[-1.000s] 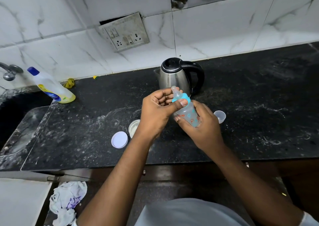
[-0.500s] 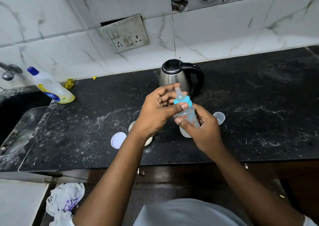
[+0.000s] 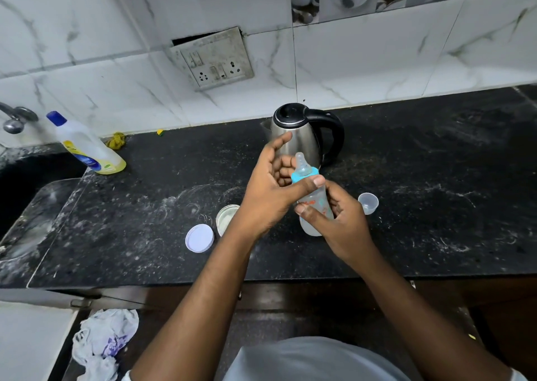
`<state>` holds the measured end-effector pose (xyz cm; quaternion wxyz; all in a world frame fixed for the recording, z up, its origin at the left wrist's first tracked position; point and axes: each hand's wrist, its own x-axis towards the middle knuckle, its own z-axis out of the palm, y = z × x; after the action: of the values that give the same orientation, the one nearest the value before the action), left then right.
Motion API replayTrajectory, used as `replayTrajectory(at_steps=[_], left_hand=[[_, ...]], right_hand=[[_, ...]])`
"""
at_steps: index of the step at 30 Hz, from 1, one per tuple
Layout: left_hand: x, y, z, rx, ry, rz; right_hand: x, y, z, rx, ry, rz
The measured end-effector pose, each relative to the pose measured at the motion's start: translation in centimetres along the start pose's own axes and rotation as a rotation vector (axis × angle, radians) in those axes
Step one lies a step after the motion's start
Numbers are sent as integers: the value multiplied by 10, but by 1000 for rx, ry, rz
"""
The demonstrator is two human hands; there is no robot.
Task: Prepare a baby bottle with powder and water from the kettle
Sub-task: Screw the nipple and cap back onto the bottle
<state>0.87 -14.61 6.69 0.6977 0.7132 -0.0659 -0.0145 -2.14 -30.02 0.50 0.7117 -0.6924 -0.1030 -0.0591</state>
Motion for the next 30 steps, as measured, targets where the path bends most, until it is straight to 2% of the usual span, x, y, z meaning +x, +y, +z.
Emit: replayTrajectory(at_steps=[4,9,16,20,22,25,27,28,30], left_hand=[[-6,-3,-1,-167,-110,-37],[-4,-5,13,-20,107,0],[-7,-5,10,-225,-4,-32],[-7,-7,20,-61,125,-54],[-4,-11,14,-111,62,-57],[-2,-9,1,-260,-130,-96],[-5,-6,6,-236,-175,-123],[-7,-5,13,-184,-138,-129],[-11,-11,25,-120,38,-115]], right_hand=[[-2,0,0,-29,35,5],[-1,2,3,-69,45,6],[-2,4,1,-117,47,-14],[-2,6,4,-115,59,6],[-3,4,5,-53,55,17],[-4,-1,2,-23,48,10],[-3,-1,0,-23,43,17],[-3,0,0,-25,46,20],[-2,1,0,-20,39,27]])
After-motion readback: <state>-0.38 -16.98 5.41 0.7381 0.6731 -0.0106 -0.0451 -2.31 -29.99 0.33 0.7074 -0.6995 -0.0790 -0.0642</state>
